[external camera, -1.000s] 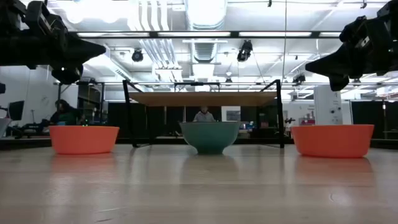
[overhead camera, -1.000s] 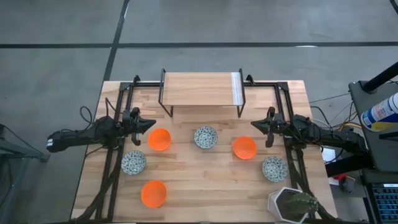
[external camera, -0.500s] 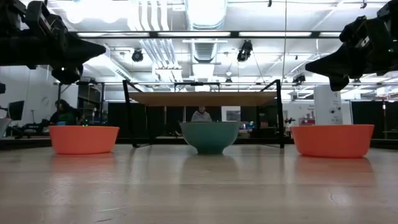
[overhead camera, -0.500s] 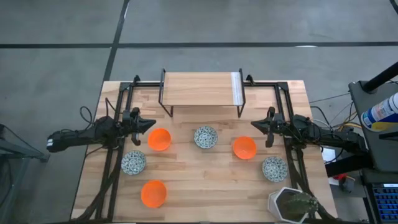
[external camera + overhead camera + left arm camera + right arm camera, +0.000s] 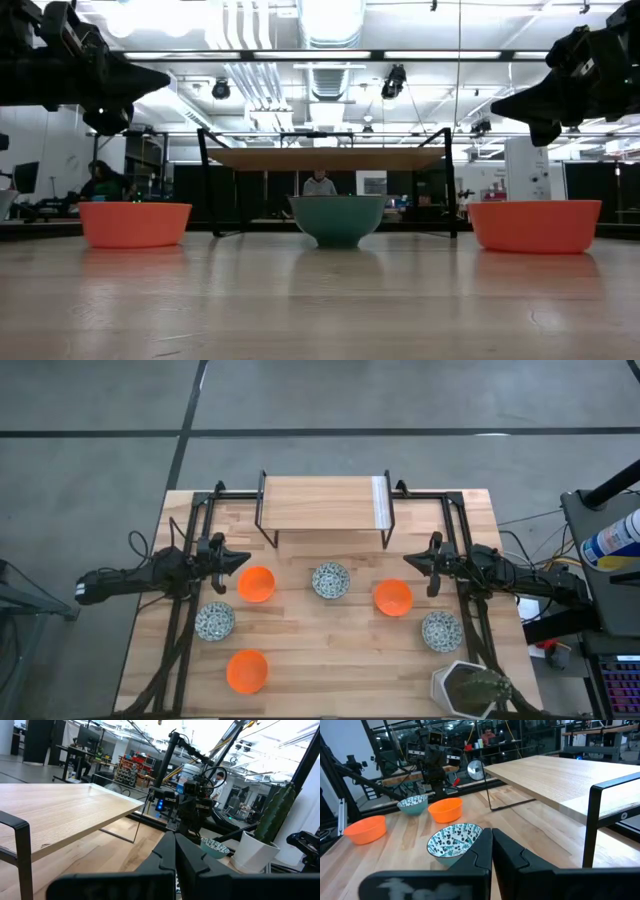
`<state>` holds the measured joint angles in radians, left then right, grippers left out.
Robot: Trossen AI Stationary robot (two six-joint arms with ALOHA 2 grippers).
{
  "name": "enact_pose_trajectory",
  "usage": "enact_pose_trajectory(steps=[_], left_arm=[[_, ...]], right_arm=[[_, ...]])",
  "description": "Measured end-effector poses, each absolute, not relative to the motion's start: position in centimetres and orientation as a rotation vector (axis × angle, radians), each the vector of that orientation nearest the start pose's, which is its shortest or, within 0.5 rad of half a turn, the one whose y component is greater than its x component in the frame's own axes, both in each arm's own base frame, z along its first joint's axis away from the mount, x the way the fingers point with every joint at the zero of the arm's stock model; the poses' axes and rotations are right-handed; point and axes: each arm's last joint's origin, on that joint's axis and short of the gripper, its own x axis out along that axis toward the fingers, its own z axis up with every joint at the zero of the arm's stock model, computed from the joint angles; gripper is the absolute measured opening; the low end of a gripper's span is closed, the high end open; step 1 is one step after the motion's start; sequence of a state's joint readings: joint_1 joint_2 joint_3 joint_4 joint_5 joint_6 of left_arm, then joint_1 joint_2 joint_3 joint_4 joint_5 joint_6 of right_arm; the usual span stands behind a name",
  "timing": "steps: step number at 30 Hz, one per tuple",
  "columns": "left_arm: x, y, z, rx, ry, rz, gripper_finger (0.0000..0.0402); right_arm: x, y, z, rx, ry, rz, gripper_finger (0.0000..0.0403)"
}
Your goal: Pick & Place Mini bowls
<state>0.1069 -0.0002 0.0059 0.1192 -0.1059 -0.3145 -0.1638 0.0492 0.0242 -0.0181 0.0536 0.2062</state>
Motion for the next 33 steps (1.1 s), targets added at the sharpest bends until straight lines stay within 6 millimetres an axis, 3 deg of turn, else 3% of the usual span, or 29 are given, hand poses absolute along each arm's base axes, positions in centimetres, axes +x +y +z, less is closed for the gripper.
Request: enact_pose_trajectory(steps=[19, 24, 29, 33], left_arm=[[9.6, 1.3, 17.7, -0.313, -0.158, 0.191, 0.0000], [9.6, 1.3, 17.7, -0.312, -0.158, 0.191, 0.0000], [9.6, 1.3, 17.7, -0.313, -0.158, 0.191, 0.0000], [9.6, 1.3, 17.7, -0.313, -0.158, 0.191, 0.0000]], right_arm=[[9.8, -1.8, 17.0, 0.230, -0.024, -0.216, 0.0009], [9.7, -1.8, 18.0, 0.520, -0.156, -0.184, 0.0009], [9.6, -1.7, 18.9, 0.950, -0.266, -0.081, 0.0009], [9.7, -1.7, 18.6, 1.016, -0.247, -0.097, 0.0009]])
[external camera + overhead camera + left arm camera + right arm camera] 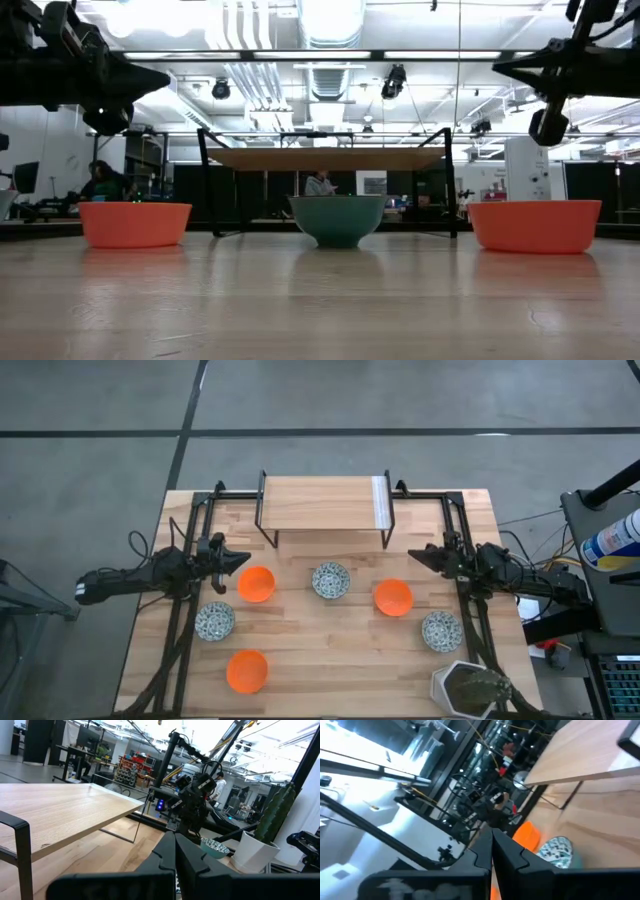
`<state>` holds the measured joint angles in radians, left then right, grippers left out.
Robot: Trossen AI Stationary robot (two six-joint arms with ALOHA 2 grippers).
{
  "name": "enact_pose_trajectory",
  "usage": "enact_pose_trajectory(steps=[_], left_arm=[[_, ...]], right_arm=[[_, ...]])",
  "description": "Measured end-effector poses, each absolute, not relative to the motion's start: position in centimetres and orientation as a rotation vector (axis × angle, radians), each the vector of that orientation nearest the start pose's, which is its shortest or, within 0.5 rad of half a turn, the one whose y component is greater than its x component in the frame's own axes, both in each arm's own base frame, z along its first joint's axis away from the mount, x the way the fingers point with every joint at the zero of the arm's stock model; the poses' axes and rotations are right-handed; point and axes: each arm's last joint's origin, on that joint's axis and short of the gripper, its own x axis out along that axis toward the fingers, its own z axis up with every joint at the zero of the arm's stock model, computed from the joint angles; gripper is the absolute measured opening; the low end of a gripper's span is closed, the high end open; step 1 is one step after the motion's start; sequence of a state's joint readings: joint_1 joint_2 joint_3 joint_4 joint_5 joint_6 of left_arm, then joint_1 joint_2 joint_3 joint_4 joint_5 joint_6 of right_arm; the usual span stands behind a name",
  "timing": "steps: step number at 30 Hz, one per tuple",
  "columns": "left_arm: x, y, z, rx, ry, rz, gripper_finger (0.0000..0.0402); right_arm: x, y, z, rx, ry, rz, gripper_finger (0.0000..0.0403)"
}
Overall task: Pick & Place Mini bowls
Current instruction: Put the bottom right white patterned bowl on the shelf
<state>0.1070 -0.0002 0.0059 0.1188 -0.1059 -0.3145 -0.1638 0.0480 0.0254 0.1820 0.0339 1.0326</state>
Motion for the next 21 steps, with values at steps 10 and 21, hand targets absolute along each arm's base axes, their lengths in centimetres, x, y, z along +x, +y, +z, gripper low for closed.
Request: enact_pose_trajectory(steps=[10, 21], left_arm=[[9.6, 1.3, 17.7, -0.313, -0.157, 0.191, 0.0000], [9.5, 1.3, 17.9, -0.365, -0.180, 0.188, 0.0000]], right_arm=[[9.6, -1.5, 20.5, 1.182, -0.144, -0.101, 0.0009], [8.0, -0.5, 27.3, 1.093, 0.603, -0.204, 0.0045]])
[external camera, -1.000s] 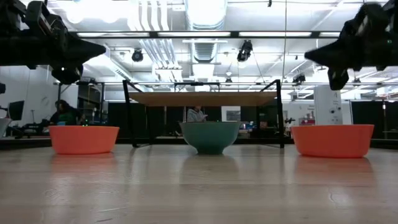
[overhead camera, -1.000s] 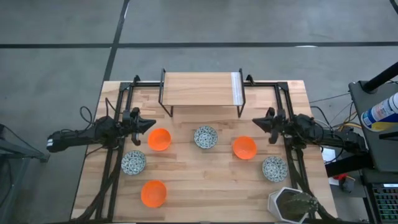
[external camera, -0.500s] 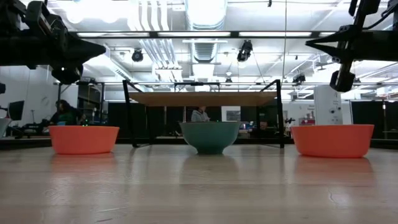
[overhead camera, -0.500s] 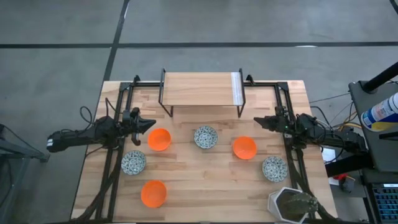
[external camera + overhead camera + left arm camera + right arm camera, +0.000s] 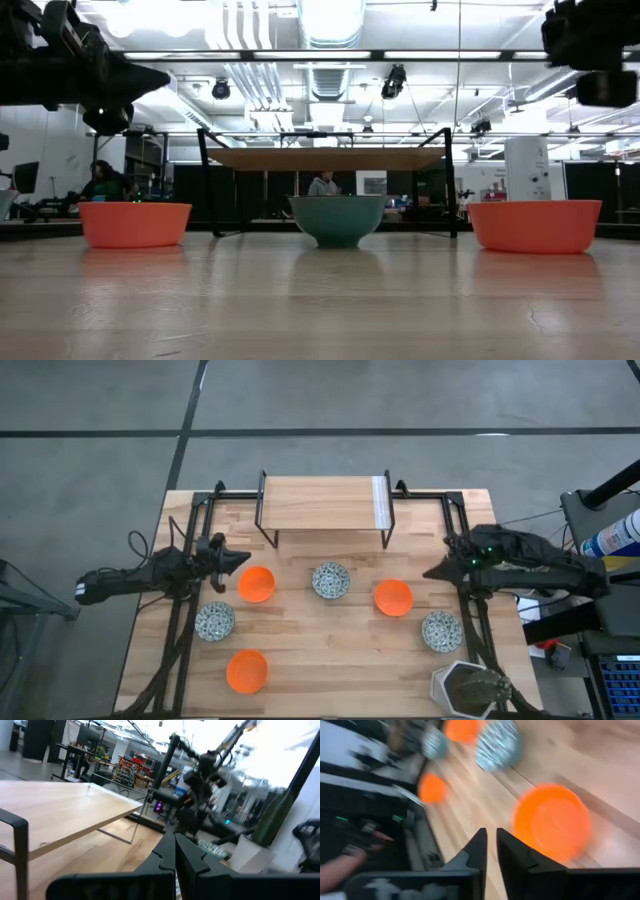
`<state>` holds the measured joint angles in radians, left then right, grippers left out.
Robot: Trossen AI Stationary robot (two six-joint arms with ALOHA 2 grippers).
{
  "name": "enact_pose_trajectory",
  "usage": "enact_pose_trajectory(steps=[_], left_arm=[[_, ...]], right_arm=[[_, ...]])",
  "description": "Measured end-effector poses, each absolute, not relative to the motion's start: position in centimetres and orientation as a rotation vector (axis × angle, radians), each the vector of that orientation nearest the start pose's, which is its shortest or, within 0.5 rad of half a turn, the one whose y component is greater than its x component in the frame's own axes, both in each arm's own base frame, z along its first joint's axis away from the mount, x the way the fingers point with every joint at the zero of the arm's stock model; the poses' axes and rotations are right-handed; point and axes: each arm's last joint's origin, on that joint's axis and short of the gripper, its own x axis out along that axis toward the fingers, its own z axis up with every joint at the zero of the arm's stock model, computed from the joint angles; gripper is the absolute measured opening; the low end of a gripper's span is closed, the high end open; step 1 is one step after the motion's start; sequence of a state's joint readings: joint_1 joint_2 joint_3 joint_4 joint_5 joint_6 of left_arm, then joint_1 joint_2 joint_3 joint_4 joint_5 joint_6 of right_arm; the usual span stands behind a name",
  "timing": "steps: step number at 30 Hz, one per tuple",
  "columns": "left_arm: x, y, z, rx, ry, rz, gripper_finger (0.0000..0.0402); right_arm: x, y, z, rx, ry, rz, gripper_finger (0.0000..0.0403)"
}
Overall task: Pick & Place Mini bowls
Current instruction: Put the bottom right white patterned bowl on the shelf
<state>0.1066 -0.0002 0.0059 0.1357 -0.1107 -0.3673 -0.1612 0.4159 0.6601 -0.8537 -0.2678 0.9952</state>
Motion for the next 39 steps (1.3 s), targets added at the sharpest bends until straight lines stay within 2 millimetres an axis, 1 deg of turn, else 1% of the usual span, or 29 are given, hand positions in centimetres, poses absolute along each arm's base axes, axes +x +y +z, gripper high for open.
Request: enact_pose_trajectory(steps=[4, 7, 10, 15, 19, 28, 34, 39], left_arm=[[9.5, 1.3, 18.3, -0.625, -0.246, 0.153, 0.0000], [9.5, 1.3, 18.3, -0.810, -0.266, 0.130, 0.0000], [9.5, 1.3, 18.3, -0.903, -0.274, 0.120, 0.0000], [9.4, 1.4, 18.3, -0.936, -0.284, 0.129, 0.0000], [9.4, 1.4, 18.3, -1.023, -0.292, 0.118, 0.0000], [9.4, 1.4, 18.3, -1.050, -0.294, 0.114, 0.0000], [9.4, 1.4, 18.3, -1.050, -0.293, 0.114, 0.0000], [9.4, 1.4, 18.3, -1.050, -0.293, 0.114, 0.0000]], right_arm=[[7.5, -0.4, 28.5, 1.087, 0.801, -0.300, 0.0096], [7.2, -0.4, 28.3, 1.070, 0.964, -0.378, 0.0129], [7.4, -0.4, 28.1, 0.993, 1.046, -0.367, 0.0146], [8.4, -0.5, 27.7, 0.839, 1.119, -0.228, 0.0143], [9.3, -0.4, 27.1, 0.736, 1.187, -0.134, 0.0137], [11.2, 0.2, 24.2, 0.592, 1.396, 0.042, 0.0137], [12.1, 1.2, 22.5, 0.467, 1.454, 0.164, 0.0134], [12.6, 2.0, 21.2, 0.411, 1.493, 0.220, 0.0137]])
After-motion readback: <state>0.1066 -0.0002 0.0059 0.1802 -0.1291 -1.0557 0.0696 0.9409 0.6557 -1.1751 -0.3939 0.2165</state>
